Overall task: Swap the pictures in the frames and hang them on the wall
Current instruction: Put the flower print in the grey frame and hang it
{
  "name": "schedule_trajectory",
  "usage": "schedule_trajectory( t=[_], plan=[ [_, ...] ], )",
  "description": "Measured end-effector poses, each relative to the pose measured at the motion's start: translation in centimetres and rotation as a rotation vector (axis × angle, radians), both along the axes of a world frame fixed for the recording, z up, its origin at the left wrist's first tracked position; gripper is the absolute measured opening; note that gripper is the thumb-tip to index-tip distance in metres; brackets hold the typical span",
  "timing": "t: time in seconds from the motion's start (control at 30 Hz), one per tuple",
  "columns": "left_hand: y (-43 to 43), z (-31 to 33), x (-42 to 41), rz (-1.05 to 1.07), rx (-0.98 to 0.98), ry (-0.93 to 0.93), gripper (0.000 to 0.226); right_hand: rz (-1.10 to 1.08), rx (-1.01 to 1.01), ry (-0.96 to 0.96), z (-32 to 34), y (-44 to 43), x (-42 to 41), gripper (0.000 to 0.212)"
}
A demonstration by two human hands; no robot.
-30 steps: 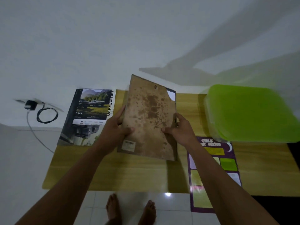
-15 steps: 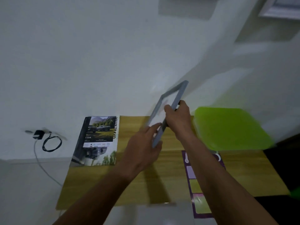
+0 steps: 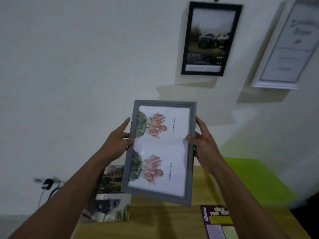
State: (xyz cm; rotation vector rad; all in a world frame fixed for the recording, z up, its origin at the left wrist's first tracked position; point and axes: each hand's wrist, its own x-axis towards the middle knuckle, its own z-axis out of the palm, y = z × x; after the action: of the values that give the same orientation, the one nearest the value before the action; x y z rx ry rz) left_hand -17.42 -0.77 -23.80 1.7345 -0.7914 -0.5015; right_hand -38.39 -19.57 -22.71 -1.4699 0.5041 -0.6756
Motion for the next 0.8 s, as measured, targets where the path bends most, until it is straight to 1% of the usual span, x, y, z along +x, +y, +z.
schedule_trajectory(
  t=[0.13,0.2,0.33,0.53,0.63,0.8],
  plan=[
    [2.2,3.8,2.8,0.0,-0.108,-0.03,0.071,0.079,-0.087,-0.08,3.6,-0.1,3.6,0.074],
    [3.0,5.7,4.4,0.016,-0.155,-0.036,0.07,0.113,-0.151,-0.103,5.8,0.3,5.8,0.073],
    [4.0,9.7,8.3,0.074,-0.252,-0.11,0.073,0.148,-0.294,-0.125,10.7,0.9,10.2,0.074],
    [4.4,16.3,15.0,0.094,-0.304,-0.302,0.081,0.109,-0.529,-0.12,17.3,1.4,16.6,0.088],
    [3.9,19.8,18.5,0.099,-0.302,-0.438,0.081,0.053,-0.601,-0.145,19.9,1.3,19.8,0.089],
    [1.8,23.9,22.4,0.087,-0.333,-0.565,0.08,-0.083,-0.702,-0.15,23.5,0.6,23.6,0.087]
  ],
)
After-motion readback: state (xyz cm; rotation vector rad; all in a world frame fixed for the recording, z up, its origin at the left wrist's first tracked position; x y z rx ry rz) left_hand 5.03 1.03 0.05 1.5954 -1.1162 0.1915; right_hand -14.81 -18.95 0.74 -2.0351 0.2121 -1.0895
